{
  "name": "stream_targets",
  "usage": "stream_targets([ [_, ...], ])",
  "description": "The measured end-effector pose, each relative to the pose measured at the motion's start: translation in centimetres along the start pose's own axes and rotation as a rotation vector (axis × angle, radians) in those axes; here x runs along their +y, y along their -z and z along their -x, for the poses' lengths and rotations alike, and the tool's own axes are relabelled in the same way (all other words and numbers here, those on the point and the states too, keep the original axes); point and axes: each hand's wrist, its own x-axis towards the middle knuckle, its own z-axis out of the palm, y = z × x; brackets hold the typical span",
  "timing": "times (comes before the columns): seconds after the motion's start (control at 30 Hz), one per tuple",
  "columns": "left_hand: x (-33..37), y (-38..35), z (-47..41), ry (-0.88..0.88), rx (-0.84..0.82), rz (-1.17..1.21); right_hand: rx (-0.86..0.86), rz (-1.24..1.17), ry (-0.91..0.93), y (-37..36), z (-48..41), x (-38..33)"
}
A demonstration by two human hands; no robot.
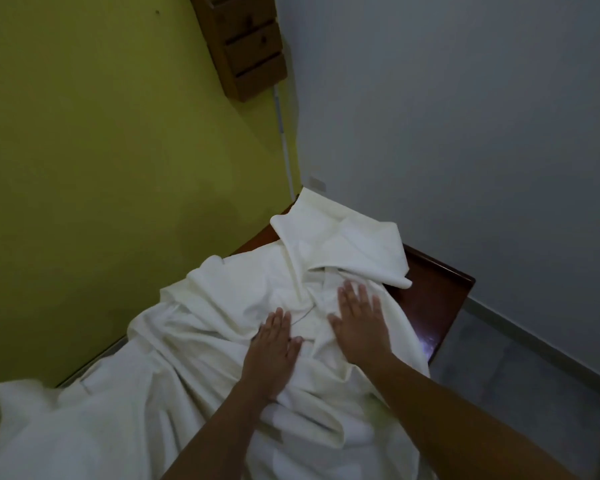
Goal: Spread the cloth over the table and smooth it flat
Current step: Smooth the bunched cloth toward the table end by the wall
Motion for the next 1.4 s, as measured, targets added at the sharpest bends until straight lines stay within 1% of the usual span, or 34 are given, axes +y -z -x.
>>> stream_targets([
  [0.17,1.3,0.2,-4.5,0.009,-0.002,0.021,0.014,0.046,-0.243,0.0,1.1,5.8],
  [0.27,2.9,0.3,-6.8,0.005,-0.033,0.052,0.034,0.035,-0.315,0.4,2.6,8.7],
  [0.37,4.5,0.0,-7.7,-0.041,-0.03,0.07,0.036,0.027,-0.392,0.7,3.6,9.9],
  [0.5,6.1,-0.7,-7.6,-0.117,0.014,0.094,0.034,0.018,-0.506,0.5,5.0,10.6],
  [0.6,7.0,-1.1,-8.1,-0.129,0.01,0.091,0.016,0.016,-0.602,0.7,5.6,10.2],
  [0.67,7.5,-1.1,-8.8,-0.121,0.017,0.076,0.05,-0.005,-0.58,1.4,5.2,9.8],
  [0.7,7.8,-1.0,-9.3,-0.115,0.015,0.072,0.095,-0.034,-0.529,1.9,4.8,9.4],
  [0.8,8.5,-0.8,-11.2,-0.08,-0.003,0.068,0.296,-0.163,-0.296,3.7,2.3,7.6],
  [0.83,8.7,-0.7,-11.8,-0.07,-0.009,0.068,0.339,-0.187,-0.238,4.2,1.1,7.0],
  [0.87,8.9,-0.6,-12.7,-0.06,-0.016,0.068,0.341,-0.196,-0.205,4.6,-0.3,6.7],
  [0.9,9.0,-0.5,-13.6,-0.052,-0.027,0.068,0.308,-0.191,-0.196,4.9,-1.7,6.7],
  [1.0,8.9,0.0,-16.2,-0.043,-0.069,0.068,0.136,-0.102,-0.209,4.6,-5.4,8.4],
  [1.1,8.1,0.6,-19.7,-0.05,-0.087,0.023,0.027,-0.03,-0.142,3.3,-7.9,11.0],
  [1.17,7.4,1.1,-22.0,-0.083,-0.088,-0.026,0.028,-0.008,-0.091,2.7,-9.1,12.2],
  [1.23,6.8,1.4,-24.2,-0.105,-0.07,-0.036,0.071,0.015,-0.079,2.6,-10.2,13.2],
  [1.3,6.3,1.6,-26.5,-0.074,-0.027,-0.026,0.12,0.015,-0.091,2.6,-11.0,13.9],
  [1.4,5.8,2.1,-30.2,-0.028,0.019,-0.073,0.173,-0.029,-0.092,2.4,-11.2,14.8],
])
